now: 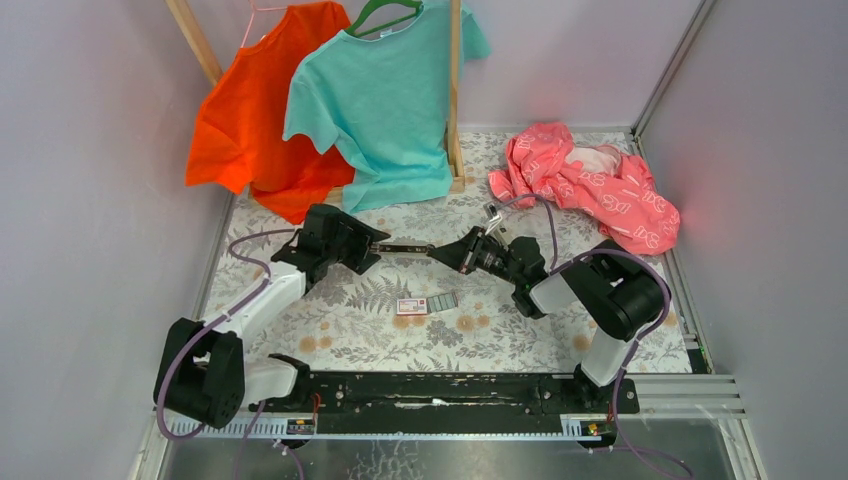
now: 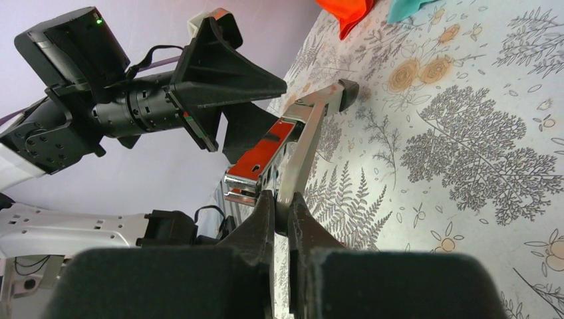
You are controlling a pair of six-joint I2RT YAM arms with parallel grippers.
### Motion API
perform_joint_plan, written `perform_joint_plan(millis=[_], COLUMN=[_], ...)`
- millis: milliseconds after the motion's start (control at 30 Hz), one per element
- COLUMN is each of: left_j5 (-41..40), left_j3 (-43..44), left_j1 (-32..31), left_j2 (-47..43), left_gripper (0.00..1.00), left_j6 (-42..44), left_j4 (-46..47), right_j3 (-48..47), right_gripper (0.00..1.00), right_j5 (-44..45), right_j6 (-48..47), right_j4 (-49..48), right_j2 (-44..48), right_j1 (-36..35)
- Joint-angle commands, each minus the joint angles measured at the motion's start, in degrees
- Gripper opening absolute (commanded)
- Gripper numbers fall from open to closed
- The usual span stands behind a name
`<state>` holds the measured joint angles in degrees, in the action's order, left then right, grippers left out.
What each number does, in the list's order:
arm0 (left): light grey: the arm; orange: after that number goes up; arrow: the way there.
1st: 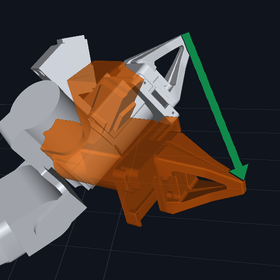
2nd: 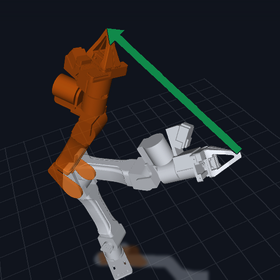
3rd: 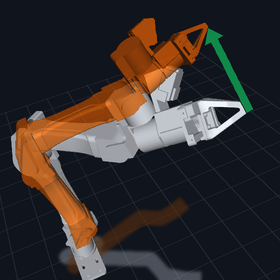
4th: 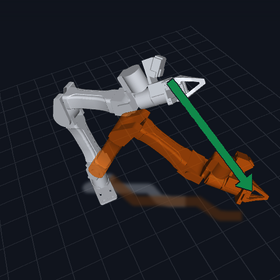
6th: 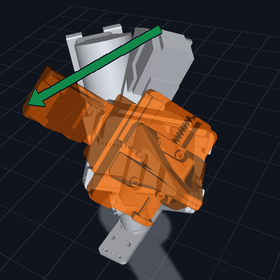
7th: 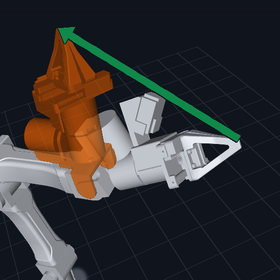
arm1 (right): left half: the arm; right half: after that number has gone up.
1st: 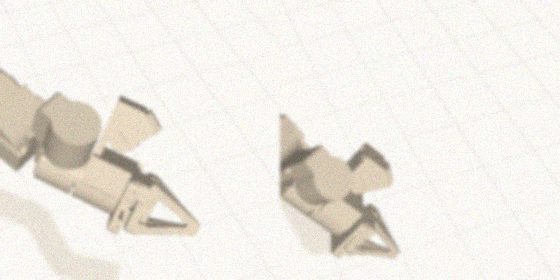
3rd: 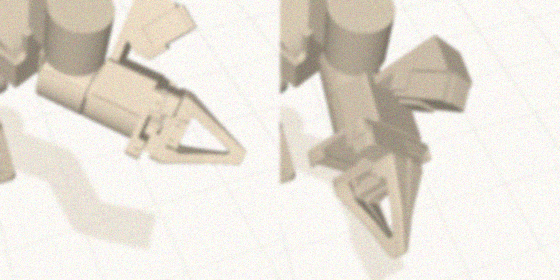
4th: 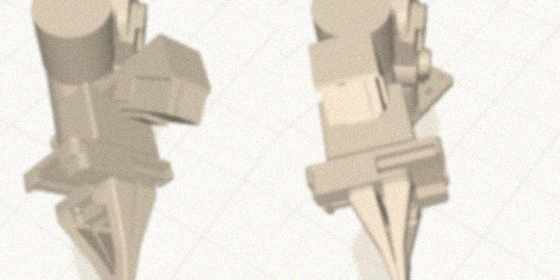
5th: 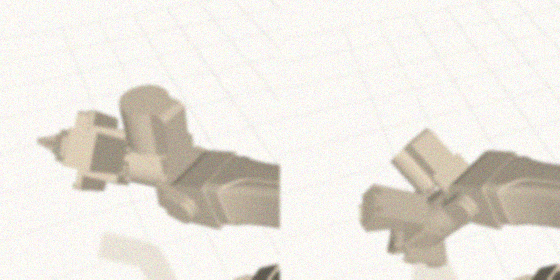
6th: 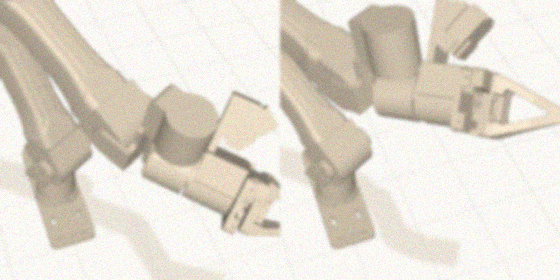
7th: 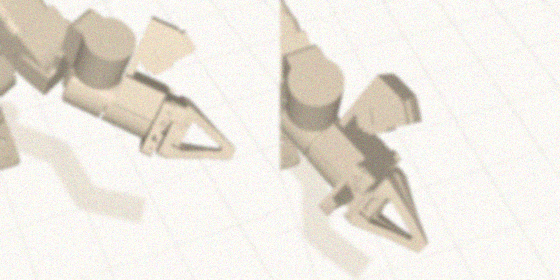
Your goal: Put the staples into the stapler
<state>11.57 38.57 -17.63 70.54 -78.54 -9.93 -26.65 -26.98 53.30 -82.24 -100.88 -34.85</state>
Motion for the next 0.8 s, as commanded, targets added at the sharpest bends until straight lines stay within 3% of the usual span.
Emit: perform_joint_plan(millis=[0, 133, 500, 767], left_j5=[-1.2, 0.4, 2.8, 2.3], left_j3=[2.7, 3.1, 2.8, 2.5], left_j1=[-0.3, -0.3, -0.4, 0.2], left_j2=[0.9, 2.8, 5.1, 4.7], left_gripper=[0.61, 0.55, 0.52, 0.13], left_j6=[-1.2, -1.9, -2.7, -3.1], left_j4=[-1.4, -1.7, -1.1, -0.5], right_j3=[-0.4, -0.2, -0.6, 0.1], right_gripper=[0.00, 0.00, 0.00, 0.00], right_j5=[1.5, 1.7, 1.7, 0.7], right_j6=[-2.1, -3.1, -5.1, -7.2], right_j4=[-10.0, -10.0, -10.6, -10.6], right_j2=[1.4, 1.7, 1.3, 1.3], right_j1=[-0.8, -1.1, -2.5, -3.1])
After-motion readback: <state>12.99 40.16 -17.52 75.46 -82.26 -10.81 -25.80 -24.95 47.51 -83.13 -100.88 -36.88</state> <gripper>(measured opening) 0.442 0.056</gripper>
